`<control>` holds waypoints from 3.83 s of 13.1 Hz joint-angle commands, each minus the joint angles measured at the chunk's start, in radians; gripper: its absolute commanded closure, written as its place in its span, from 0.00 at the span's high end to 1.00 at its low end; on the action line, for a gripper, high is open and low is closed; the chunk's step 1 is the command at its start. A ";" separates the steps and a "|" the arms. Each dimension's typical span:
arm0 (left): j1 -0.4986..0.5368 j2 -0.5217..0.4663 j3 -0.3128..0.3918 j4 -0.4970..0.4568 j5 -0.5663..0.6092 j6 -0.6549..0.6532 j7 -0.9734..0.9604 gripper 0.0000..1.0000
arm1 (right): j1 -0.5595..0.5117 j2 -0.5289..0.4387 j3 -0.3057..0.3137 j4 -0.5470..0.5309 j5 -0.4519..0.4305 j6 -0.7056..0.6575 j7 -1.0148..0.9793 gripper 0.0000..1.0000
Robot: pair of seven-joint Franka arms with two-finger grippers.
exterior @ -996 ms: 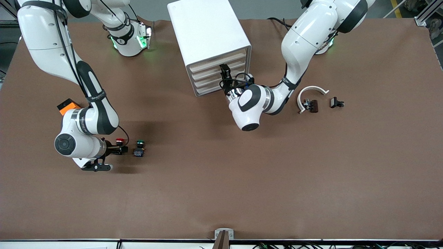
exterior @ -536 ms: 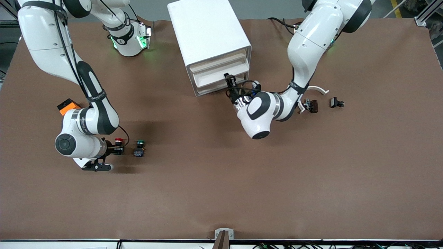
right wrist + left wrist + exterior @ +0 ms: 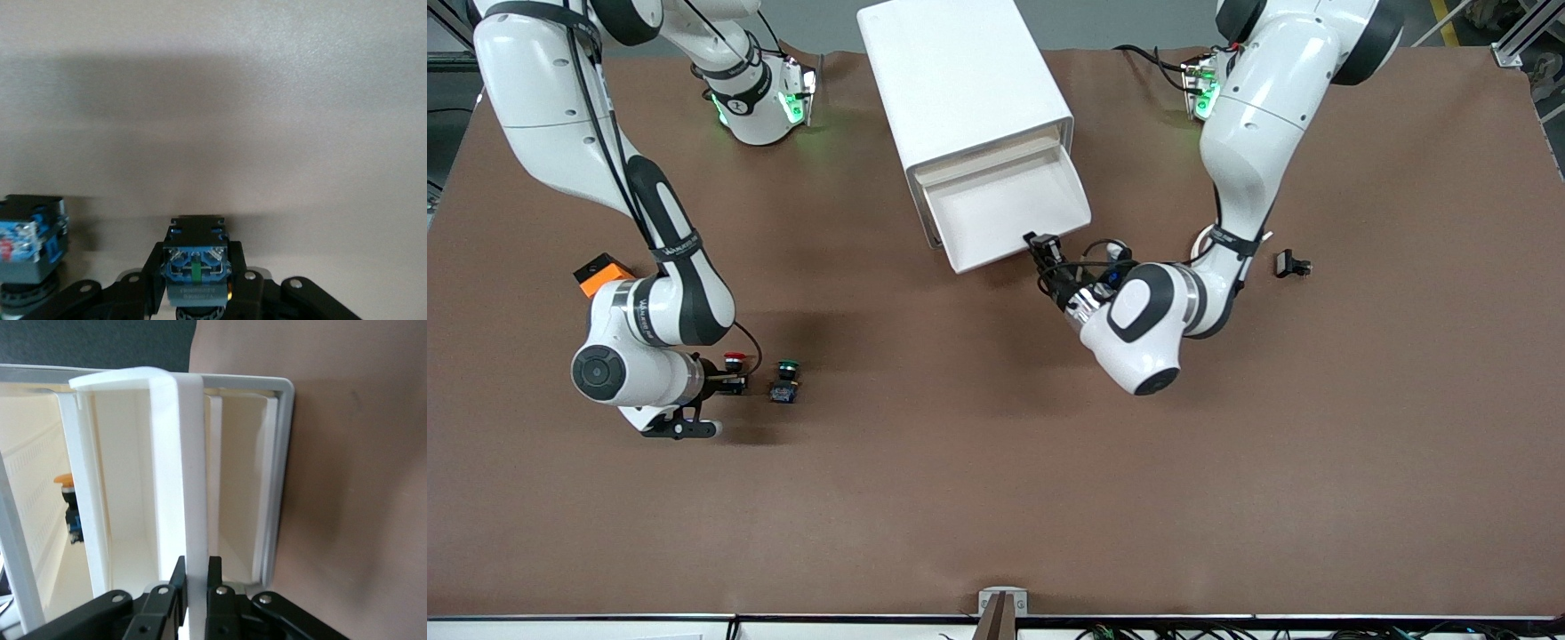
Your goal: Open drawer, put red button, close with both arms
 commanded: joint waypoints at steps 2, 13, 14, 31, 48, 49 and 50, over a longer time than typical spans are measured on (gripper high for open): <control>0.011 0.015 0.004 0.037 -0.010 0.073 0.000 0.00 | 0.032 -0.100 0.002 -0.003 -0.008 -0.110 0.107 0.22; 0.075 0.014 0.004 0.123 -0.003 0.117 0.046 1.00 | 0.383 -0.312 0.025 0.127 0.025 -0.558 0.915 0.21; 0.094 0.009 0.010 0.132 0.003 0.113 0.069 1.00 | 0.440 -0.311 0.025 0.139 0.043 -0.568 1.017 0.21; 0.128 -0.233 0.382 0.199 0.434 0.112 1.030 1.00 | 0.732 -0.157 0.019 0.228 0.281 -0.283 1.682 0.22; 0.074 -0.318 0.372 0.184 0.632 0.199 1.776 1.00 | 0.749 -0.119 0.017 0.239 0.282 -0.261 1.699 1.00; 0.073 -0.310 0.368 0.183 0.648 0.210 1.792 1.00 | 0.746 -0.125 0.016 0.242 0.282 -0.262 1.696 1.00; 0.072 -0.305 0.362 0.183 0.654 0.212 1.812 1.00 | 0.739 -0.136 0.014 0.253 0.285 -0.273 1.694 1.00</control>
